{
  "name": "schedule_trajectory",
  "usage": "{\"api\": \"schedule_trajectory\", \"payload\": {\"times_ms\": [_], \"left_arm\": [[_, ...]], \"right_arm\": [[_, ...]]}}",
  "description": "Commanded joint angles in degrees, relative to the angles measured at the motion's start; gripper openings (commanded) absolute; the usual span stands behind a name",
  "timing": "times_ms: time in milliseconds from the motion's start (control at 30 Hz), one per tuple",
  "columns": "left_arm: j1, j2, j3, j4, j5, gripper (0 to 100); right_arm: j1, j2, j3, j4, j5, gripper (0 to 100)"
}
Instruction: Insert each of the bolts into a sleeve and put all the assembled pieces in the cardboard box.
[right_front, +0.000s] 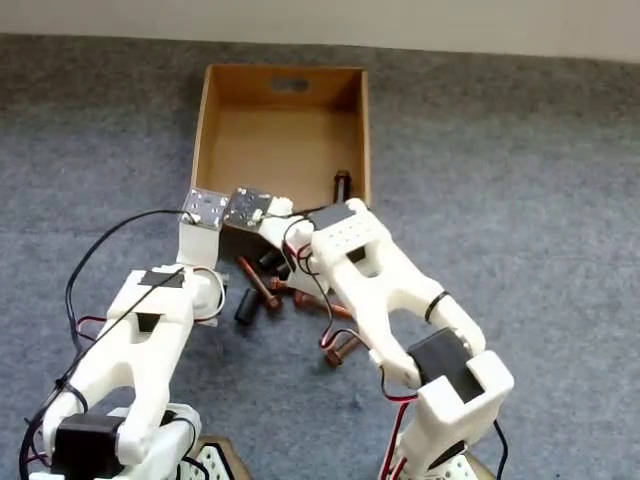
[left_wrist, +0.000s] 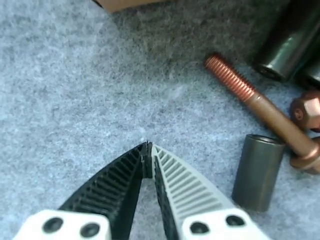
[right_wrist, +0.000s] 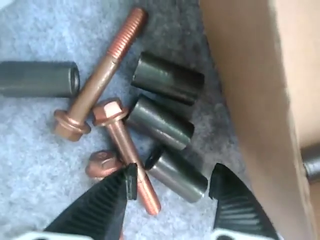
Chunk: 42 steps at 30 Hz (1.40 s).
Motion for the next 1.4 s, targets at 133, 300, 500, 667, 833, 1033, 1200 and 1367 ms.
{"api": "schedule_trajectory", "payload": {"times_ms": [133, 300, 500, 667, 833, 1033, 1200, 1367], "left_arm": [[1.1, -0.13, -2.24, -0.79, -0.26, 1], [1.1, -0.13, -2.24, -0.88, -0.26, 1], [1.1, -0.13, -2.24, -0.88, -0.26, 1], [1.1, -0.13, -2.24, -0.88, -0.26, 1], [1.1, -0.13, -2.24, -0.79, -0.26, 1], [1.1, -0.13, -2.24, -0.79, -0.26, 1], [1.1, -0.13, -2.24, -0.7, -0.26, 1], [1.1, -0.13, -2.24, -0.7, -0.26, 1]], "right_arm": [[4.18, 0.04, -0.57, 2.33, 0.26, 0.3], [4.62, -0.75, -1.45, 7.08, 0.26, 0.9], [4.26, -2.07, -1.63, 8.57, -1.14, 1.5], [4.26, -1.98, -1.54, 8.48, -5.01, 13.7], [3.47, -1.89, -1.54, 8.13, -5.1, 15.6], [3.03, -1.8, -1.45, 5.76, -5.36, 15.6], [2.68, -1.8, -1.45, 4.79, -7.03, 15.6], [2.95, -1.71, -1.36, 1.98, -11.69, 15.6]]}}
